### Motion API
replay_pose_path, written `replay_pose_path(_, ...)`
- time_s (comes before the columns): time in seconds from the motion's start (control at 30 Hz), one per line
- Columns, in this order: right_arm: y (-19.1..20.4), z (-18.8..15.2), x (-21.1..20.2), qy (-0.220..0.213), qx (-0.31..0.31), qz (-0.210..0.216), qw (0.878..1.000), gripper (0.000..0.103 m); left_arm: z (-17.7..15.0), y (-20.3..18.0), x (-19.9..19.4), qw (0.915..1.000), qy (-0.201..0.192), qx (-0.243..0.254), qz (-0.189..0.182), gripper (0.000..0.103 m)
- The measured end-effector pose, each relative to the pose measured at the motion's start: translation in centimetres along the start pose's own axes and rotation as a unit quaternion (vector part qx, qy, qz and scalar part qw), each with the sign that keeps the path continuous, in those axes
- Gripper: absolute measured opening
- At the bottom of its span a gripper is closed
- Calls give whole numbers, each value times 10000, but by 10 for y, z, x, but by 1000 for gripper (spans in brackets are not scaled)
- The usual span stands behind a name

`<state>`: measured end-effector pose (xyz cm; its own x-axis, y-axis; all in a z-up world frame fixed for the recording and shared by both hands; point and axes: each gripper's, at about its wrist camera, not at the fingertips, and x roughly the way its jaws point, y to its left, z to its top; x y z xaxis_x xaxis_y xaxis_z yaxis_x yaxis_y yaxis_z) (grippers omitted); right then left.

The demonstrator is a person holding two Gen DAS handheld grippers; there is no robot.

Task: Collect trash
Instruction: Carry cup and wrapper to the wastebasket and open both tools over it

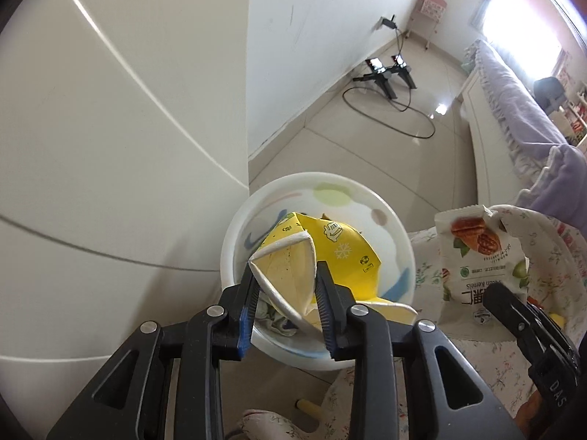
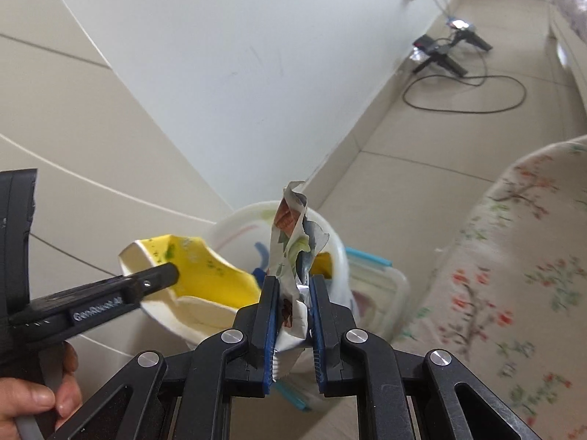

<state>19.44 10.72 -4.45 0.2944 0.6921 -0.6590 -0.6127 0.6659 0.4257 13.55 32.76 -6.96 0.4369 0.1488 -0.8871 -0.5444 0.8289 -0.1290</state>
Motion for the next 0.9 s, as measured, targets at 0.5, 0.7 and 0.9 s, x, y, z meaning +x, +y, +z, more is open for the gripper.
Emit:
replay_pose_path(0.5, 26, 9, 75, 523, -451, -129, 9975, 44, -3, 28, 4, 9985, 307, -443, -101, 49)
replay_pose_path(0.7, 13, 0, 47, 358, -340, -147, 9987, 48, -5, 30, -8, 9984, 262, -447, -230, 49)
replay_pose_path(0.9, -10, -13, -5, 176, 34, -282, 9994, 48, -2, 17, -18, 9980, 260, -331, -463, 49)
